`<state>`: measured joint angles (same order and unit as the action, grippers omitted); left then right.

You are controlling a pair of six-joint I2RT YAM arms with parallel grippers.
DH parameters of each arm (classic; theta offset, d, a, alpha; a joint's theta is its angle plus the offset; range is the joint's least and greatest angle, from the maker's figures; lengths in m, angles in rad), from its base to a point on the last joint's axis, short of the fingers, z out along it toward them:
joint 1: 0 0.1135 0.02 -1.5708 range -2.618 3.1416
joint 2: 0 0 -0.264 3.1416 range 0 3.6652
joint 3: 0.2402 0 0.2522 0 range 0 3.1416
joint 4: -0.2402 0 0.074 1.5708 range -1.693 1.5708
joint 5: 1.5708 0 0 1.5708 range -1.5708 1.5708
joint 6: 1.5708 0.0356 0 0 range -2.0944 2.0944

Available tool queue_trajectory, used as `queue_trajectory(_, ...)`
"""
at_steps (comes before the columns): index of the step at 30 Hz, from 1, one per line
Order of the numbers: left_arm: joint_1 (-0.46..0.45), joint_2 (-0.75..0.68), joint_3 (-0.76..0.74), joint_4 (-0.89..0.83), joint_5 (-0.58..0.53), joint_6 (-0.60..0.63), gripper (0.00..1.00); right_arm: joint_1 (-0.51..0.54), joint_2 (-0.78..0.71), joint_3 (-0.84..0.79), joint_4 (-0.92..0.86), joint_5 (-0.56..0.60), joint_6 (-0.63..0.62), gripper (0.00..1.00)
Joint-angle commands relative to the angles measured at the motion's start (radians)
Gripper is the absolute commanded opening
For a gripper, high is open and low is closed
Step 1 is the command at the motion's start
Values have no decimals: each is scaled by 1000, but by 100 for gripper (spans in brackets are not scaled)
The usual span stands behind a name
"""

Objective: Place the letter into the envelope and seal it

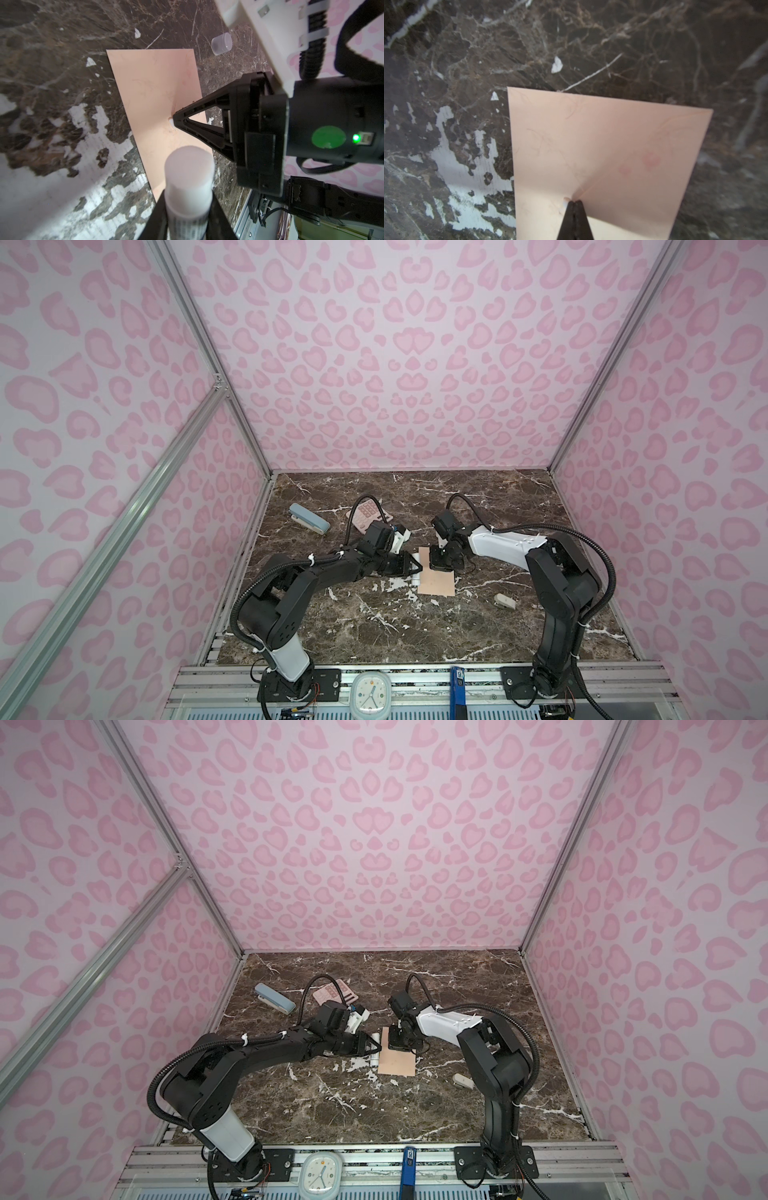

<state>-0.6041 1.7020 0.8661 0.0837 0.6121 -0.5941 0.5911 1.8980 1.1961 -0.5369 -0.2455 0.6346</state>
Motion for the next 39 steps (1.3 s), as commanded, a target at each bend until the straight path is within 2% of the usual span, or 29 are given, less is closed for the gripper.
queue_trajectory(1,0,8,6,26,9,1,4,0,21,-8,-64,35,-16,0)
queue_trajectory(13,-8,72,62,30,23,-9,4,-56,-27,-93,110,-135,-5,2)
queue_trajectory(21,-13,157,121,47,22,-23,4,-86,-54,-130,150,-193,0,5)
queue_trajectory(26,-13,195,151,24,9,-16,4,-109,-98,-159,184,-230,10,11)
queue_trajectory(35,-13,238,180,7,8,-12,4,-114,-135,-162,174,-264,7,20)
queue_trajectory(39,-13,240,180,5,6,-10,4,-123,-164,-168,177,-269,17,22)
